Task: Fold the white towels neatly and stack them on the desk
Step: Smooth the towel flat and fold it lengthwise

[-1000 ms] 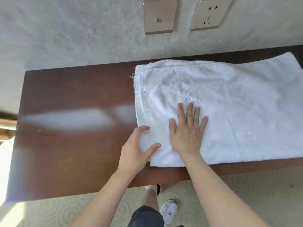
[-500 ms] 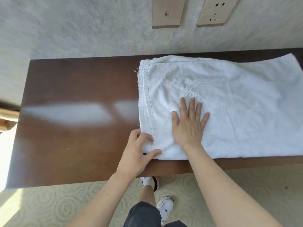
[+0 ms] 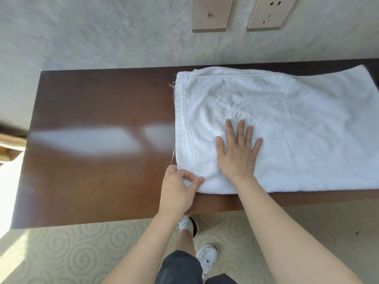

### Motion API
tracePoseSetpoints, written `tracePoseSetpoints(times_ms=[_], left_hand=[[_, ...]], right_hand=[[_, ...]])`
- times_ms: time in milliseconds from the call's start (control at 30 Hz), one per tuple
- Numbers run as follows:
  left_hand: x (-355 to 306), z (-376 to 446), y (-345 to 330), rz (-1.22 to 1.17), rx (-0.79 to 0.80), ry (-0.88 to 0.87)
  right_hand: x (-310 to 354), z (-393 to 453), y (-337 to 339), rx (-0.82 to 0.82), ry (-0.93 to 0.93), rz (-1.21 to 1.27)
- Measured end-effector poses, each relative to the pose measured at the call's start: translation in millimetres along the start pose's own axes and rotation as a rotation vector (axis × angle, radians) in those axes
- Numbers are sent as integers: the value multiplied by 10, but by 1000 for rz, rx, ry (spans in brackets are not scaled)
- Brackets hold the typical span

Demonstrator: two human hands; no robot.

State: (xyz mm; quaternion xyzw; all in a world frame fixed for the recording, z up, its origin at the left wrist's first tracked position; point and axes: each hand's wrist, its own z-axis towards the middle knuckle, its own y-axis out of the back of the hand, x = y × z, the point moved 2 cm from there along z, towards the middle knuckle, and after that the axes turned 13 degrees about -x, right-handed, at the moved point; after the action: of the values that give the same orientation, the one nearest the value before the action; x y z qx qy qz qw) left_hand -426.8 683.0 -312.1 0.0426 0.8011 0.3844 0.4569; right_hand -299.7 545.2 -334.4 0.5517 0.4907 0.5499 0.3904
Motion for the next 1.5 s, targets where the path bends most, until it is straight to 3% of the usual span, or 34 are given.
tracePoseSetpoints(times_ms=[633, 1133, 1367, 1500], left_hand=[[-28, 7, -44, -8, -126, 4], [14, 107, 241, -85, 103, -171], [22, 65, 224, -143, -28, -161], [153, -37, 250, -12, -47, -185]], right_hand=[[-7, -24, -45, -40, -1, -30], [-198, -85, 3, -65, 46, -62], [-231, -107, 6, -75, -16, -24], [-327, -212, 8, -58, 25, -74]])
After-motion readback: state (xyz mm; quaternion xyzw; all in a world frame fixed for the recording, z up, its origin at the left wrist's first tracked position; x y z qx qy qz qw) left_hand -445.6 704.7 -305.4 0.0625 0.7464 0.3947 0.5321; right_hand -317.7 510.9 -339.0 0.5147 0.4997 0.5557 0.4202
